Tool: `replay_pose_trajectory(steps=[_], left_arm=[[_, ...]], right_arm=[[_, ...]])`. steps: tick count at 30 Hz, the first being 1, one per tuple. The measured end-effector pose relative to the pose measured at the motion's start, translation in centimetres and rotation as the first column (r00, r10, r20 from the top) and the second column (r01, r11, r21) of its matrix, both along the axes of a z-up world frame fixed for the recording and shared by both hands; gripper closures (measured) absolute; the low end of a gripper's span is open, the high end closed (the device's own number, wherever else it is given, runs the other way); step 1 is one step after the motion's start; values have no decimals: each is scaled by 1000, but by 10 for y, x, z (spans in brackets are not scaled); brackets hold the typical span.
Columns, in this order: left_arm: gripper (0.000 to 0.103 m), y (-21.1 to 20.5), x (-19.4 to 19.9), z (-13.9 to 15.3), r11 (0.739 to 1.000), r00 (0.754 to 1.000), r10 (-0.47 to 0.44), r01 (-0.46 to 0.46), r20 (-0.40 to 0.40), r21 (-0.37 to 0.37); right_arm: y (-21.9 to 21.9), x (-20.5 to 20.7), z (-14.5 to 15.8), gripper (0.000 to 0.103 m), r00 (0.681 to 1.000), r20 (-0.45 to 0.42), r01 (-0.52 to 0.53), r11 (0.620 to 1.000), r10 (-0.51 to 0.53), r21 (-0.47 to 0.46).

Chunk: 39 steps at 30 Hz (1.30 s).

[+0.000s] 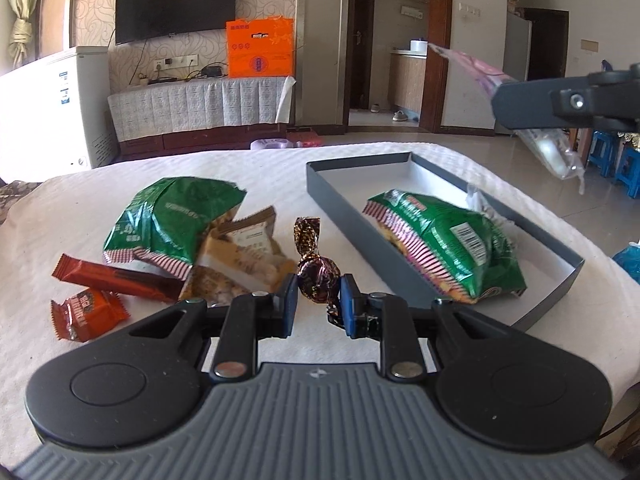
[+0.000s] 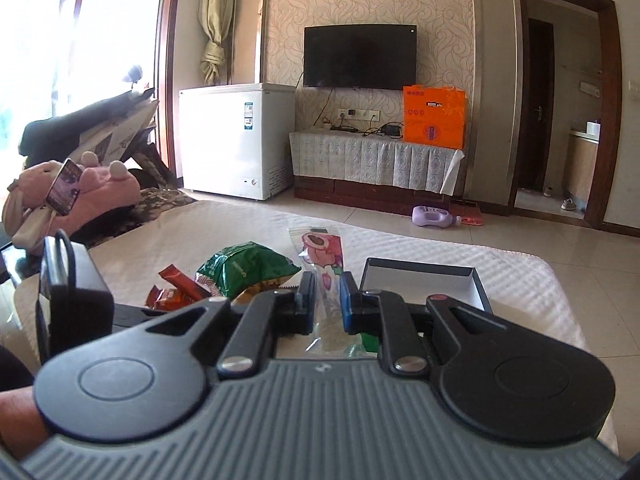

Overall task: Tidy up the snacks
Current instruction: 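Carry the chocolate and pink candy over the grey box with both grippers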

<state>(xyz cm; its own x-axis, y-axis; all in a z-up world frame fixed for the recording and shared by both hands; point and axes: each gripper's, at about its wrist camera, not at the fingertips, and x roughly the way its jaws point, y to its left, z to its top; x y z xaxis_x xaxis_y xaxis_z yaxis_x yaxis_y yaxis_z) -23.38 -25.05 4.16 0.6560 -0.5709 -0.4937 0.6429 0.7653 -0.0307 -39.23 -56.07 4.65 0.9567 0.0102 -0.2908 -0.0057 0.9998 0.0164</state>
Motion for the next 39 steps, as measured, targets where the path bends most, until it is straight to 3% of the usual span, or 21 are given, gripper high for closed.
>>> replay_pose_trajectory(steps=[17, 25, 39], left_arm=[[76, -42, -18, 45, 992, 991, -95, 102, 90, -71], [76, -61, -5, 51, 989, 987, -116, 125, 112, -82], [76, -109, 31, 41, 985, 985, -148, 155, 91, -77]], right_arm=[[-34, -9, 0, 87, 995, 32, 96, 994, -98, 54], [-47, -7, 1, 87, 987, 65, 142, 985, -149, 93], [-73, 23, -15, 87, 979, -10, 206, 972, -206, 116]])
